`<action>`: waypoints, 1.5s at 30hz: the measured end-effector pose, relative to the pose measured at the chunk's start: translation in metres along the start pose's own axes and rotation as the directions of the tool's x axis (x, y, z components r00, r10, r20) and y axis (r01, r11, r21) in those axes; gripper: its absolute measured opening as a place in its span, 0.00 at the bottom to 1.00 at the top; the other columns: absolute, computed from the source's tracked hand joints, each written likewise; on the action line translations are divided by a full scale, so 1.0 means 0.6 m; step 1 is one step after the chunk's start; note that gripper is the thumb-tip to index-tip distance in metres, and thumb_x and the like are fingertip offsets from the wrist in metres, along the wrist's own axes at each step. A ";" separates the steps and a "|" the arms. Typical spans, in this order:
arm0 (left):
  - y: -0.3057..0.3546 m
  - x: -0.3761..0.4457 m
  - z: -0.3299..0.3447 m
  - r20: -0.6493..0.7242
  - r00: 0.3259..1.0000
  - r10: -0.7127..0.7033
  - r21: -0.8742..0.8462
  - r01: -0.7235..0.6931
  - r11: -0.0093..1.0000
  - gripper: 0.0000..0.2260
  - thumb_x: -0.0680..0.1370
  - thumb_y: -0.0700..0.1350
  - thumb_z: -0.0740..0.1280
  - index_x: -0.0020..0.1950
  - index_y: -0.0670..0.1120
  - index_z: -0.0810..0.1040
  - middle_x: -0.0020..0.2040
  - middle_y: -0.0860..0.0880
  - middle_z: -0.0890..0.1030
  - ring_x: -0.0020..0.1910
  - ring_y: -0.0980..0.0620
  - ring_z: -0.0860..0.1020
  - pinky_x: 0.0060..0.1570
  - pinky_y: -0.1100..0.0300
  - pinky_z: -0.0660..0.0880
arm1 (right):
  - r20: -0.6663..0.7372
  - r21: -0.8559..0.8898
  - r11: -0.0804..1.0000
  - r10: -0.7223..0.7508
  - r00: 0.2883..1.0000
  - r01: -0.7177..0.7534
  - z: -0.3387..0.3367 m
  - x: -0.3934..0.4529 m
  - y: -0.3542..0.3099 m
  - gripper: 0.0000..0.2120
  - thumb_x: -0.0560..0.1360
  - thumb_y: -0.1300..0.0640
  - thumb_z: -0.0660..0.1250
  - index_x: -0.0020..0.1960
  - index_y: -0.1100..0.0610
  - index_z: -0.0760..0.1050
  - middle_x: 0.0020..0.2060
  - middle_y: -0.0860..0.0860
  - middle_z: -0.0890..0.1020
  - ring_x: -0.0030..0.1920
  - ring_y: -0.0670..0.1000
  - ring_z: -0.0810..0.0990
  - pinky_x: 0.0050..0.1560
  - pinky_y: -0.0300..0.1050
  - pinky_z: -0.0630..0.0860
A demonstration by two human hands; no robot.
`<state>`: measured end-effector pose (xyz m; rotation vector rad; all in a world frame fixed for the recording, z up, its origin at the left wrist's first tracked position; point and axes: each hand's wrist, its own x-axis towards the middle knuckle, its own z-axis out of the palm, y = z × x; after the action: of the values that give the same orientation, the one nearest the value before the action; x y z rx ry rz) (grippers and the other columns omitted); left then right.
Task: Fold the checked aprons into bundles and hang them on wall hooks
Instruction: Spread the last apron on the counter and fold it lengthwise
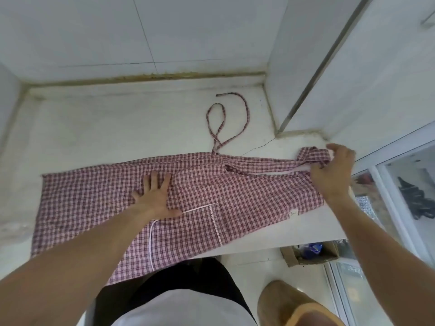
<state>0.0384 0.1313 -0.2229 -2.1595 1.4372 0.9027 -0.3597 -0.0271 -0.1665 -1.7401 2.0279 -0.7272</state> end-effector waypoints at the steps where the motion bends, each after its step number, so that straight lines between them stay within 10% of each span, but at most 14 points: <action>1: 0.000 0.000 -0.001 0.017 1.000 -0.003 0.020 0.003 1.000 0.60 0.68 0.70 0.71 0.77 0.54 0.27 0.76 0.43 0.26 0.77 0.38 0.32 0.73 0.30 0.47 | 0.111 0.059 0.984 -0.173 0.979 0.167 0.025 -0.027 -0.024 0.16 0.71 0.66 0.69 0.58 0.59 0.75 0.56 0.57 0.75 0.56 0.57 0.76 0.59 0.45 0.73; 6: 0.009 -0.011 0.005 0.075 0.997 0.018 0.098 -0.025 0.995 0.63 0.66 0.71 0.72 0.75 0.52 0.23 0.74 0.40 0.23 0.75 0.34 0.30 0.72 0.28 0.46 | 0.732 0.124 0.861 -0.415 0.540 0.494 0.147 -0.126 -0.113 0.14 0.77 0.50 0.69 0.61 0.52 0.77 0.60 0.50 0.78 0.61 0.49 0.76 0.68 0.50 0.72; 11: 0.007 -0.020 -0.004 0.089 0.995 0.053 0.125 -0.064 0.990 0.57 0.69 0.72 0.68 0.79 0.51 0.31 0.78 0.37 0.34 0.78 0.33 0.39 0.74 0.32 0.47 | 0.553 0.041 0.898 -0.385 0.738 0.438 0.224 -0.144 -0.146 0.26 0.79 0.44 0.62 0.73 0.53 0.66 0.67 0.54 0.72 0.67 0.56 0.69 0.70 0.58 0.67; 14: -0.021 -0.009 -0.021 -0.230 0.970 0.080 -0.040 -0.092 0.995 0.37 0.78 0.65 0.60 0.80 0.49 0.52 0.78 0.40 0.55 0.78 0.39 0.54 0.76 0.38 0.53 | 0.667 -0.153 0.871 -0.258 0.699 0.467 0.250 -0.135 -0.158 0.27 0.81 0.45 0.59 0.77 0.51 0.60 0.71 0.55 0.68 0.73 0.59 0.62 0.72 0.59 0.62; 23: -0.089 0.066 -0.046 -0.446 0.888 0.109 -0.152 -0.196 0.969 0.13 0.80 0.51 0.66 0.62 0.48 0.78 0.60 0.47 0.78 0.62 0.46 0.72 0.67 0.49 0.67 | 0.315 0.237 0.968 0.005 0.949 -0.084 0.270 -0.105 -0.207 0.11 0.78 0.64 0.66 0.59 0.57 0.77 0.40 0.46 0.78 0.38 0.44 0.76 0.47 0.42 0.78; 29: -0.084 0.089 -0.072 -0.425 0.905 0.008 -0.284 -0.142 0.948 0.02 0.82 0.40 0.61 0.50 0.45 0.72 0.49 0.46 0.78 0.50 0.47 0.74 0.53 0.49 0.75 | 0.292 0.324 0.944 -0.159 0.943 0.059 0.289 -0.107 -0.208 0.17 0.77 0.68 0.66 0.63 0.56 0.77 0.52 0.48 0.82 0.52 0.45 0.78 0.59 0.37 0.73; 37: -0.098 0.113 -0.086 -0.341 0.937 -0.074 -0.225 -0.005 0.974 0.09 0.78 0.34 0.60 0.57 0.42 0.70 0.52 0.45 0.78 0.49 0.46 0.77 0.56 0.49 0.74 | 0.302 0.108 0.981 -0.186 0.935 0.160 0.322 -0.105 -0.196 0.18 0.75 0.64 0.71 0.65 0.60 0.76 0.59 0.54 0.80 0.62 0.54 0.74 0.68 0.46 0.68; 42: -0.076 0.084 -0.041 -0.749 0.663 0.008 -0.109 -0.135 0.985 0.16 0.76 0.41 0.67 0.63 0.41 0.71 0.61 0.40 0.71 0.62 0.40 0.69 0.65 0.40 0.65 | 0.252 0.069 0.988 -0.154 0.955 0.141 0.339 -0.103 -0.195 0.18 0.75 0.63 0.71 0.64 0.60 0.76 0.60 0.54 0.80 0.63 0.55 0.72 0.69 0.48 0.66; 45: -0.071 0.055 0.007 -0.622 0.780 -0.065 -0.182 -0.064 0.981 0.28 0.80 0.54 0.61 0.74 0.41 0.59 0.74 0.37 0.60 0.74 0.35 0.58 0.73 0.35 0.52 | 0.208 0.088 0.993 -0.097 0.973 0.080 0.340 -0.103 -0.194 0.19 0.74 0.67 0.69 0.64 0.60 0.76 0.61 0.57 0.78 0.64 0.56 0.71 0.69 0.52 0.68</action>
<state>0.0848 0.1290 -0.2503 -2.7774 1.6837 0.3156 -0.1378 -0.0076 -0.2625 -1.7893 1.7668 -0.6103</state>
